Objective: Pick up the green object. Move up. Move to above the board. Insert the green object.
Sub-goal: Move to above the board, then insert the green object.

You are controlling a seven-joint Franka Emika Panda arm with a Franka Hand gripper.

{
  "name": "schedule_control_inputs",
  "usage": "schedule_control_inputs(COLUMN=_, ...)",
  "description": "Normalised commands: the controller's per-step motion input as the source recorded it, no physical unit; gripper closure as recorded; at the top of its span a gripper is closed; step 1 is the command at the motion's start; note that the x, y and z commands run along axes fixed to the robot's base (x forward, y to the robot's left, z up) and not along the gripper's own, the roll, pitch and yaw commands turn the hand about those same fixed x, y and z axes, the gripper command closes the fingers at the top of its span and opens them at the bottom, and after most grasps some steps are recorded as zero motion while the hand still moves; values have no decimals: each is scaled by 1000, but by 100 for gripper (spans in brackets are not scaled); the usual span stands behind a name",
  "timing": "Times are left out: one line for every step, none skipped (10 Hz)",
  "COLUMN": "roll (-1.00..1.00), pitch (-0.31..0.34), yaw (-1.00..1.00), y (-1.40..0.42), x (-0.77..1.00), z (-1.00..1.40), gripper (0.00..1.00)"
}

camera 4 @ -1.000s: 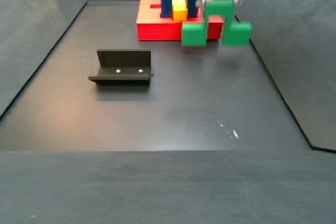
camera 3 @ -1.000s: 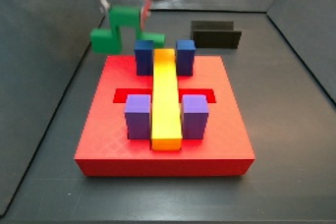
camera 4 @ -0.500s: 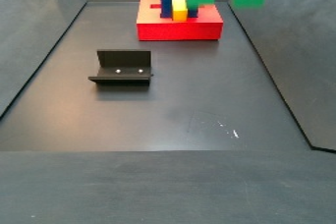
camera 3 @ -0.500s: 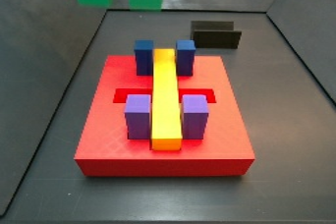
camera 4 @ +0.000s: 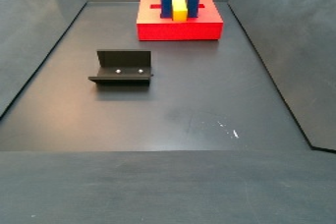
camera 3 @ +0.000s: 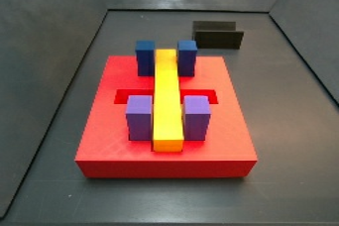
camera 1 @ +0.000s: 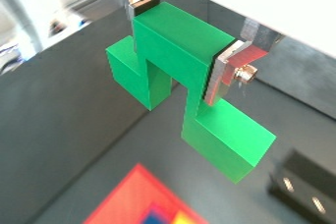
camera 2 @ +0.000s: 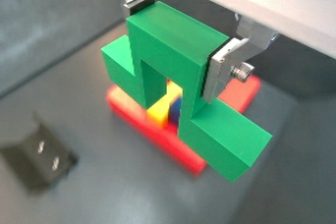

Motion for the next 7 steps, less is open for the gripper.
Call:
schedule_control_inputs(roll=123, pitch=212, yaw=182, y=-1400, x=870, z=326, gripper=100)
schedule_control_inputs(roll=65, pitch=236, yaw=81, y=-1400, x=971, z=373, gripper=100)
schedule_control_inputs(roll=78, pitch=197, yaw=26, y=-735, x=520, z=212, gripper=100)
schedule_control_inputs(roll=80, pitch=155, yaw=31, y=-493, x=362, z=143, gripper=100)
schedule_control_inputs(roll=40, pitch=79, yaw=21, y=-268, x=194, z=87, gripper=100)
schedule_control_inputs(roll=-4, pitch=-4, yaw=0, y=-74, x=60, z=-43, gripper=100)
schedule_control_inputs(roll=-29, pitch=-49, yaw=0, y=-131, x=120, z=-166, gripper=100)
